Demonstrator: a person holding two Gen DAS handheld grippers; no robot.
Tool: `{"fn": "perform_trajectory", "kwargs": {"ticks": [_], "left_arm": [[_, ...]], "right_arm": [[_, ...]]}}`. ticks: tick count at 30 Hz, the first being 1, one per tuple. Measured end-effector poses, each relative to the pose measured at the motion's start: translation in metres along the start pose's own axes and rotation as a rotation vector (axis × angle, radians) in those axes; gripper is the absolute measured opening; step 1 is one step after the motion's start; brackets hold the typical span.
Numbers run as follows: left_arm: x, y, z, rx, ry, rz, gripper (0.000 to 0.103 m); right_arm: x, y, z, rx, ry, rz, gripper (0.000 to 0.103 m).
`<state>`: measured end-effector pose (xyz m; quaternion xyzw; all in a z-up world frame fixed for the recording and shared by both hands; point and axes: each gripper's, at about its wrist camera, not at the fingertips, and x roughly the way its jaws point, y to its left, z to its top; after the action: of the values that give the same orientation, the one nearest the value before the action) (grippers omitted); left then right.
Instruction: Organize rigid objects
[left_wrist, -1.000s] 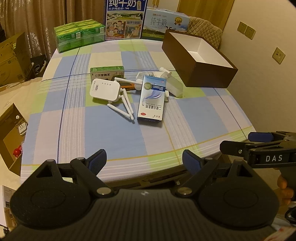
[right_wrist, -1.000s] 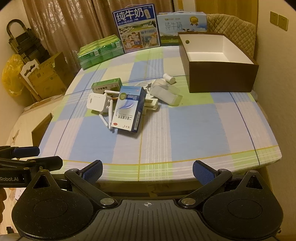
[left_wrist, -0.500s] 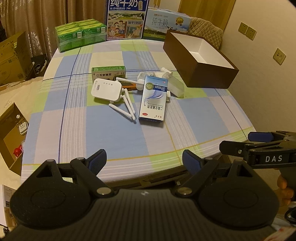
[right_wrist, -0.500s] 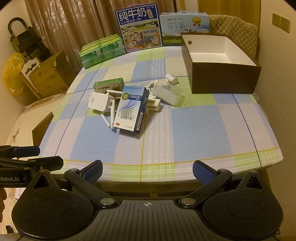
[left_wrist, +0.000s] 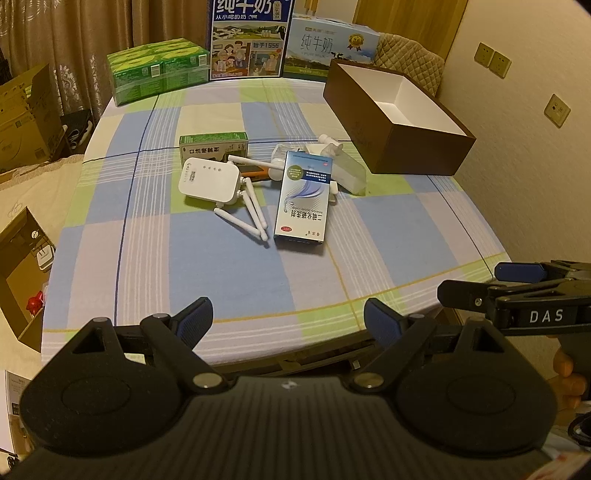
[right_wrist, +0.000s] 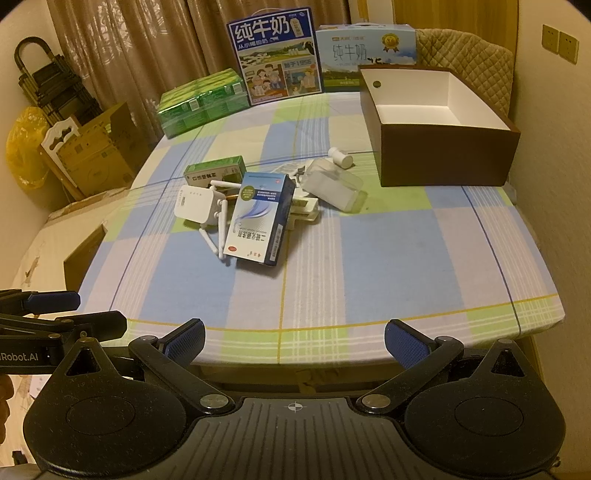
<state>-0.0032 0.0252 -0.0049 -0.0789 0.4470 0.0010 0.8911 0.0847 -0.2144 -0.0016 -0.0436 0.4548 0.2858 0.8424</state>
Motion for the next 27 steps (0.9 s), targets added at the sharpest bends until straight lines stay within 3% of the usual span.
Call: {"fn": "perform_trajectory", "kwargs": {"ticks": [27], "left_arm": [[0.0005, 0.0, 0.0014, -0.003, 0.004, 0.01, 0.087]], "right_arm": [[0.0008, -0.003, 0.0029, 0.003, 0.002, 0.002, 0.101]]}}
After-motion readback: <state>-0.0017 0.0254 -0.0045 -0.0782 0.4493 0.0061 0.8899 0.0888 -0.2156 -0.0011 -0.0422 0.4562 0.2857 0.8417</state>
